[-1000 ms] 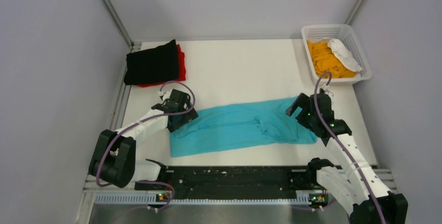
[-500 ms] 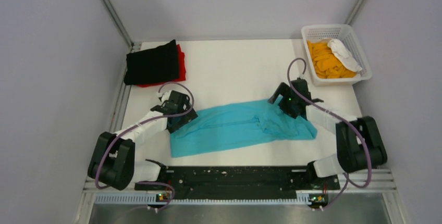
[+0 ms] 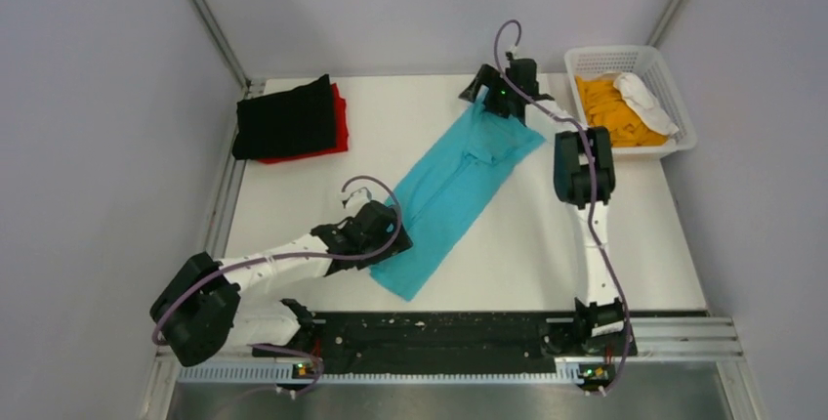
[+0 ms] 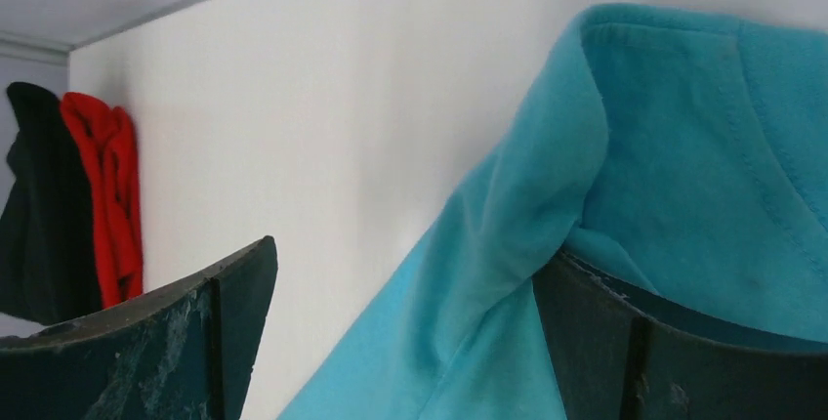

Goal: Fold and stack the t-shirts
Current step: Rotate the tshirt 85 degree

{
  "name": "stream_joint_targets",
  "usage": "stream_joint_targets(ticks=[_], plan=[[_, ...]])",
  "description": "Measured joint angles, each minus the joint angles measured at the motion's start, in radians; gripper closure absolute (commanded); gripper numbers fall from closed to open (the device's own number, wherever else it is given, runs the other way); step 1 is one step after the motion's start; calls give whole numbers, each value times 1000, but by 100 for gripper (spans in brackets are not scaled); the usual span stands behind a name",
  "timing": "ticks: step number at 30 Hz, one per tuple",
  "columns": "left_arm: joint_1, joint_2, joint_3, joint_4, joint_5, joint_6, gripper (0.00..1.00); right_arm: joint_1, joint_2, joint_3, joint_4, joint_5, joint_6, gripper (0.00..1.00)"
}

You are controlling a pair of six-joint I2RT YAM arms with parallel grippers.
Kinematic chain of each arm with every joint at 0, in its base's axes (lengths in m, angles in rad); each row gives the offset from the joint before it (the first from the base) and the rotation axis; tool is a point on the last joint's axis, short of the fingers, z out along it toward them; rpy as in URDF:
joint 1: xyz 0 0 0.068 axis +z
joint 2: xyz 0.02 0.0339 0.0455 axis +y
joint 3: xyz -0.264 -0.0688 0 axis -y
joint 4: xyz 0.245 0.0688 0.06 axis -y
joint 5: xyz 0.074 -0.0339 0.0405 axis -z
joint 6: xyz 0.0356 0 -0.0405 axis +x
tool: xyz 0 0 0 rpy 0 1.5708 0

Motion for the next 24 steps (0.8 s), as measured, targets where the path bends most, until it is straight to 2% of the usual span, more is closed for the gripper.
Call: stream_joint_targets(ticks=[5,8,11,16,21,24], plan=[[-154,34,19,27,-28,-81,1,57,351,549,-53,-140,-21,2],[-212,41,33,-6,-29,-94,1,100,488,734,2,-200,13,1],[-237,41,31,-3,-5,-68,1,135,515,736,110,-212,72,1],[-240,72,29,73,83,9,1,174,522,731,157,-213,65,1],[-245,106,52,117,138,64,1,199,505,731,106,-195,-31,1],[-251,62,39,69,123,74,1,204,435,690,-27,-165,-140,1]])
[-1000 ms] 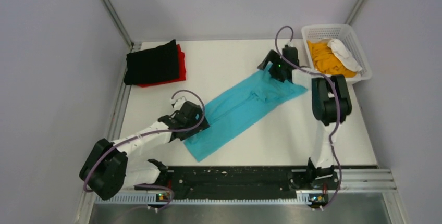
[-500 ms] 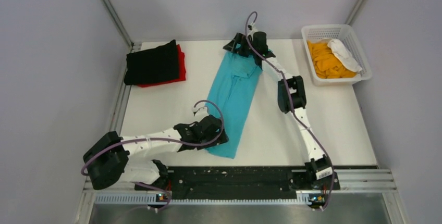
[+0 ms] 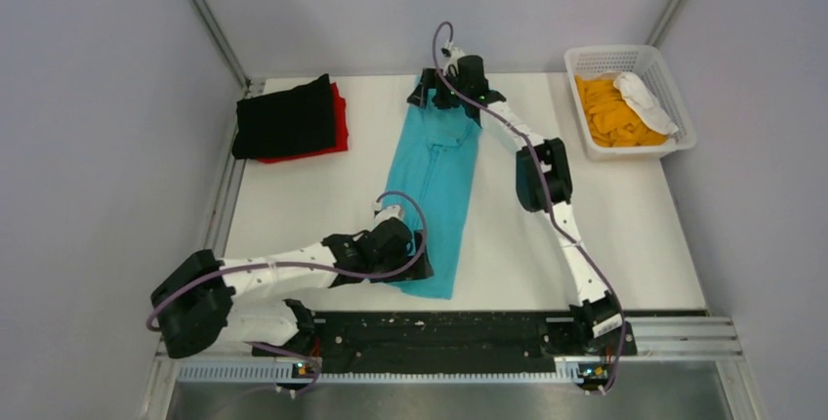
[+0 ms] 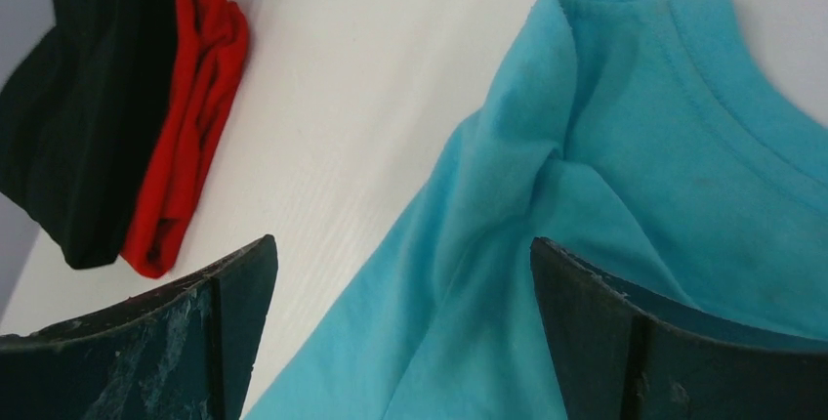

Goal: Fold and stack the t-shirts
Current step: Rotate the tshirt 85 degree, then grab the bottom of the folded rectangular tshirt with both arms

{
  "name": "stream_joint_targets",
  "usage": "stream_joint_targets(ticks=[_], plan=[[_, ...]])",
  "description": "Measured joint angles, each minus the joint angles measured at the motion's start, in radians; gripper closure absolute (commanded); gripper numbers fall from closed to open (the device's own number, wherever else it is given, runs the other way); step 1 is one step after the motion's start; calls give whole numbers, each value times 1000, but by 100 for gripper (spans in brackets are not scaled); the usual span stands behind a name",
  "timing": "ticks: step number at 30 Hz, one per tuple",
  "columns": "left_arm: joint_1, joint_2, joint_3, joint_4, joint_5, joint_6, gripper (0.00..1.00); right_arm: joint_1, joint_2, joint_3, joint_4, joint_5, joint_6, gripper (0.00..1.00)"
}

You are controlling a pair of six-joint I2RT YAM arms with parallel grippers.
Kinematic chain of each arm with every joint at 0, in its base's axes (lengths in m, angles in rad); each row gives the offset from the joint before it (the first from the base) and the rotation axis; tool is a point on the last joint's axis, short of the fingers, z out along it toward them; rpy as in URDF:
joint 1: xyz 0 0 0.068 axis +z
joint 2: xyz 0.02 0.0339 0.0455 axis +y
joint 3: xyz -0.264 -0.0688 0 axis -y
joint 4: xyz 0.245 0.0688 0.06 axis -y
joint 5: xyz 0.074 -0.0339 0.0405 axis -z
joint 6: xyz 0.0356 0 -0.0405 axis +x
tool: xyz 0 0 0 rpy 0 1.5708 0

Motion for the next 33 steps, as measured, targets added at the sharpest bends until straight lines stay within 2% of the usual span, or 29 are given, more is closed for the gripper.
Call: stream_joint_targets(ticks=[6,11,13,18,22,24,28,30,33], plan=[[-2,-299,-33,-259,-131,-8,1,5,-305,-192,-203,94,-168,1],[14,-443,-84,-381,-238,-32,4,25,-736,-565,-233,152,-233,2],[22,-444,-111,-391,-243,-27,8,58,-970,-823,-215,208,-246,3],[34,-378,-131,-365,-241,-3,19,205,-1331,-1342,-138,327,-185,12],[39,-311,-131,-330,-250,12,27,332,-1424,-1644,-115,383,-114,12],[43,-280,-131,-310,-250,17,29,393,-1447,-1735,-118,408,-92,13],[50,-227,-127,-266,-260,28,42,539,-1509,-1817,-116,438,-78,16],[53,-209,-125,-249,-269,35,55,592,-1530,-1818,-97,444,-79,16],[60,-182,-122,-219,-278,39,82,652,-1531,-1818,-59,457,-88,18]])
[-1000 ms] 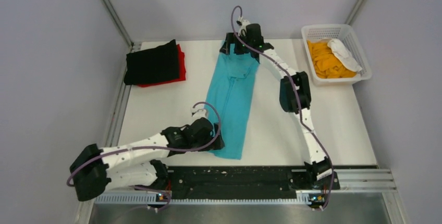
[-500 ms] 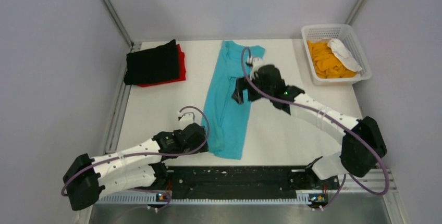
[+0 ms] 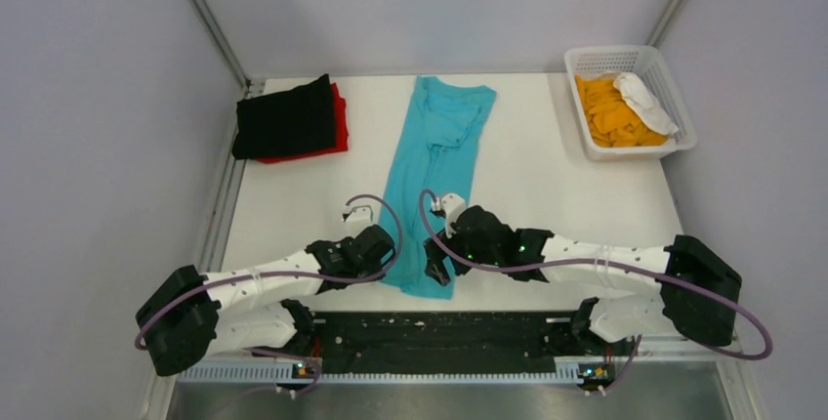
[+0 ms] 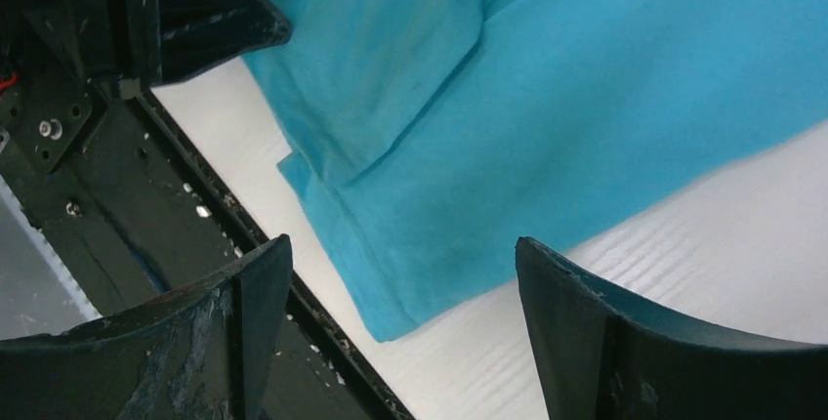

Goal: Fold and stack the t-shirts
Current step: Grab the bottom of the folded rectangular tshirt with both arms

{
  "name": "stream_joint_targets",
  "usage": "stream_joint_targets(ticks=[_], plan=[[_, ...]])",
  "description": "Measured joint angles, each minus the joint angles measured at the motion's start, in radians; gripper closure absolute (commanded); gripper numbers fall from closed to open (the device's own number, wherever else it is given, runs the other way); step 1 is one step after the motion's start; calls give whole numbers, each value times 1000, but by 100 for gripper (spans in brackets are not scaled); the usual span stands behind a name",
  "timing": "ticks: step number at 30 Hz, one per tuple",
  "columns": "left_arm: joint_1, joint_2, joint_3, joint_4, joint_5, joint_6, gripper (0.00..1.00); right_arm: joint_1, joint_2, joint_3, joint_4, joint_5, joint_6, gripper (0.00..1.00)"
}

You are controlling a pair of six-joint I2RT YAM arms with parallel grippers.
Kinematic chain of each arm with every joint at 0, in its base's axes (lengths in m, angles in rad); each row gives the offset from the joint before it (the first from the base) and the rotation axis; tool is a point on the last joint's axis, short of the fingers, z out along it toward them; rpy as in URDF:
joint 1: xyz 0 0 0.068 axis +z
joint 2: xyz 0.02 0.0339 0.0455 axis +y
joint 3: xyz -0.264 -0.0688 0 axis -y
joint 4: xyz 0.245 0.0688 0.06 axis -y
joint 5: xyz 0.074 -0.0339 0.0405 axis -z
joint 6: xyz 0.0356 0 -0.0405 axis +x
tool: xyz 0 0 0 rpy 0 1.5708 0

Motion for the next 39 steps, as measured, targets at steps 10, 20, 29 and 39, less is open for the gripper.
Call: stream_joint_targets(ticks=[10,20,29,39], plan=[[11,10,3,1,0,-29,100,171,61,-52,59,39,-104,34],[26,-108,-51,-48,64,-30,100,226,187,-41,64,83,-206,48],[46,-148,-60,-89,102,-40,100,314,194,-29,26,135,-220,47],[74,-229,-70,-158,108,-74,100,325,194,-29,16,169,-211,69]])
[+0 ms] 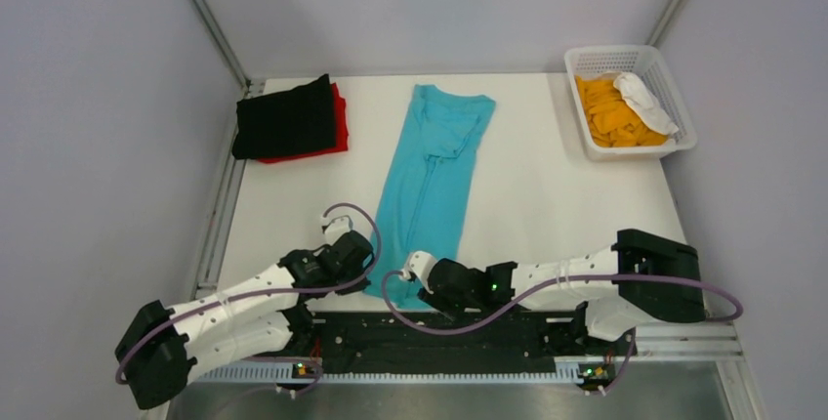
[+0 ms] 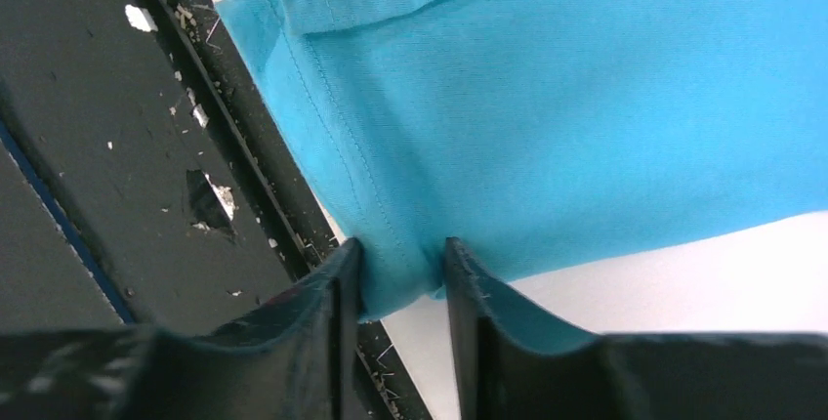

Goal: Fold and stack the t-shirts
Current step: Fold the folded rectangular tshirt in 1/3 of the way

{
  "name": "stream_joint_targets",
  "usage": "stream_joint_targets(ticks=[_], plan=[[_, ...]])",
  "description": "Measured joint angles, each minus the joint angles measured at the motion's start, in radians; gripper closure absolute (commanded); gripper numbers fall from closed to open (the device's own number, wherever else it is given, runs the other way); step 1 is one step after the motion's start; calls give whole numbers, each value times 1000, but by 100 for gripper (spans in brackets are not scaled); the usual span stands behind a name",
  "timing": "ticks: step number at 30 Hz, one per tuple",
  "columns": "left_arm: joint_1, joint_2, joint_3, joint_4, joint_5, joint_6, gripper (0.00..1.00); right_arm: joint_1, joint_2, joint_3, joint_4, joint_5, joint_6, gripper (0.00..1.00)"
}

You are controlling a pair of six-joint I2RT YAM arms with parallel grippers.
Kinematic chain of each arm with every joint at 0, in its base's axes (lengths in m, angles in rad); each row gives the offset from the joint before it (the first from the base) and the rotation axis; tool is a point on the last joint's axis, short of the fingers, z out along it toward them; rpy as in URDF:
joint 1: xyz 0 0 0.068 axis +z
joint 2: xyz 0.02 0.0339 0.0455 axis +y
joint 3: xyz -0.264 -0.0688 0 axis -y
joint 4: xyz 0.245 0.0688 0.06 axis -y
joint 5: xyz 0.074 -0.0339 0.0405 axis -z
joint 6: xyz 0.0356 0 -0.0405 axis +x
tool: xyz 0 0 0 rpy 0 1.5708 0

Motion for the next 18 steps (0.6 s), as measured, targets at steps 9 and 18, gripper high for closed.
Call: stream_joint_targets(ticks=[9,18], plan=[[2,6,-3,21,76,5,100,26,-2,16,-16,-23,-7,96],[3,-46,11,28,77,28,100,33,-37,39,-20,30,20,100]])
